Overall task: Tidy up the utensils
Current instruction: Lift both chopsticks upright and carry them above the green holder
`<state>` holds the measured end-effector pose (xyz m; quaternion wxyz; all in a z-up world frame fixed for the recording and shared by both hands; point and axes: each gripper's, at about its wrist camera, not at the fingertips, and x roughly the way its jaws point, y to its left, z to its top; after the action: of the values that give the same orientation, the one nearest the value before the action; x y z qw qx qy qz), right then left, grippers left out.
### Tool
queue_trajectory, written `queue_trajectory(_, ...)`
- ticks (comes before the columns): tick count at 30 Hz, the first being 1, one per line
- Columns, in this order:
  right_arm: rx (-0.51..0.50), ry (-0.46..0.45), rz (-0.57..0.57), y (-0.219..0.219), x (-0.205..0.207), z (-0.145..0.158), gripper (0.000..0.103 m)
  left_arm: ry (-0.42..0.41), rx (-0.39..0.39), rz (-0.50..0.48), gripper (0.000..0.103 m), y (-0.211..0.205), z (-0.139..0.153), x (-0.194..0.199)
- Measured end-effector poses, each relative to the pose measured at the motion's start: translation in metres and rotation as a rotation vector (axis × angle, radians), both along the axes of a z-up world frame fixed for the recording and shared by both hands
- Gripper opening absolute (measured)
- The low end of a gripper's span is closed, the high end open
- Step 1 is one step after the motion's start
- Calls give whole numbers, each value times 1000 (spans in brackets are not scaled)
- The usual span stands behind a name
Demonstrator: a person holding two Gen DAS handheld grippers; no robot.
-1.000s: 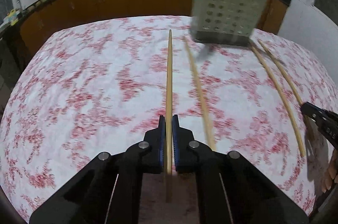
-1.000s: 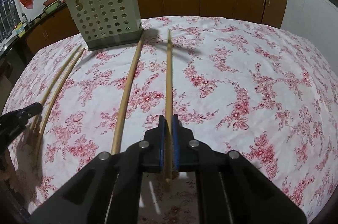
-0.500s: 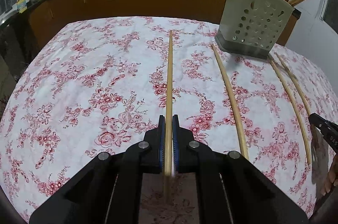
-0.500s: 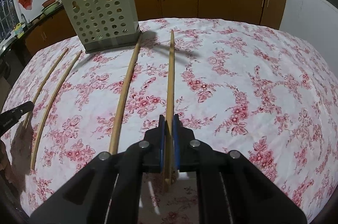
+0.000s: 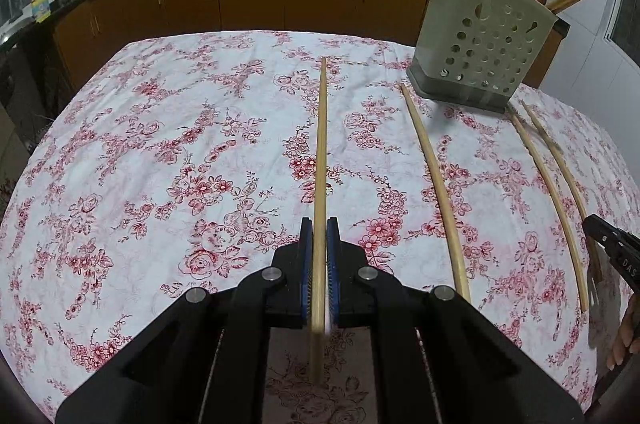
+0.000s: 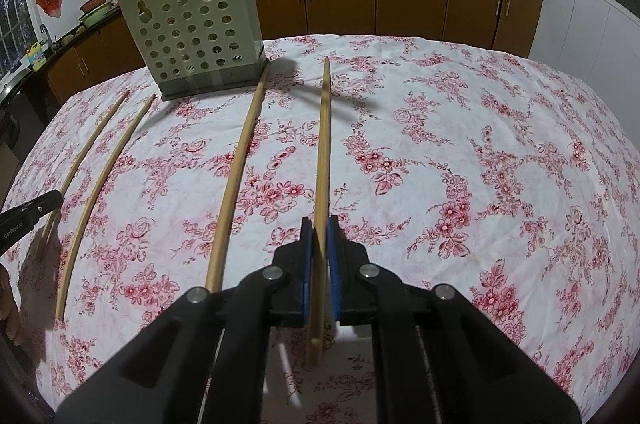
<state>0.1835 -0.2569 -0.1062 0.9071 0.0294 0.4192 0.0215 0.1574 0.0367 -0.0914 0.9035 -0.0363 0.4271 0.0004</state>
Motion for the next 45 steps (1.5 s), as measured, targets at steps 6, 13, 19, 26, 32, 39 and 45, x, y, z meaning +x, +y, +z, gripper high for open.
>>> queue_trajectory(6,5,-1,-3,0,0,0,10,2,30,-20,8,-3,0,-1)
queue_trajectory(13,5,-1,-2,-1,-1,0,9,4,60,-50,8,-7,0,-3)
queue_trajectory(19,7,-14,-8,-3,-4,4,9,-1,58,-57,8,-9,3,-5)
queue_trajectory(26,9,-36,-10,-4,-7,12,9,-29,54,-52,8,-9,14,-7)
queue_trajectory(32,34,-107,-24,-8,-13,37,9,-99,31,-43,8,-5,40,-10)
queue_trajectory(39,63,-208,-44,-15,-20,72,9,-190,0,-37,8,-4,72,-15)
queue_trajectory(45,89,-290,-60,-21,-27,97,9,-266,-20,-29,8,-2,97,-19)
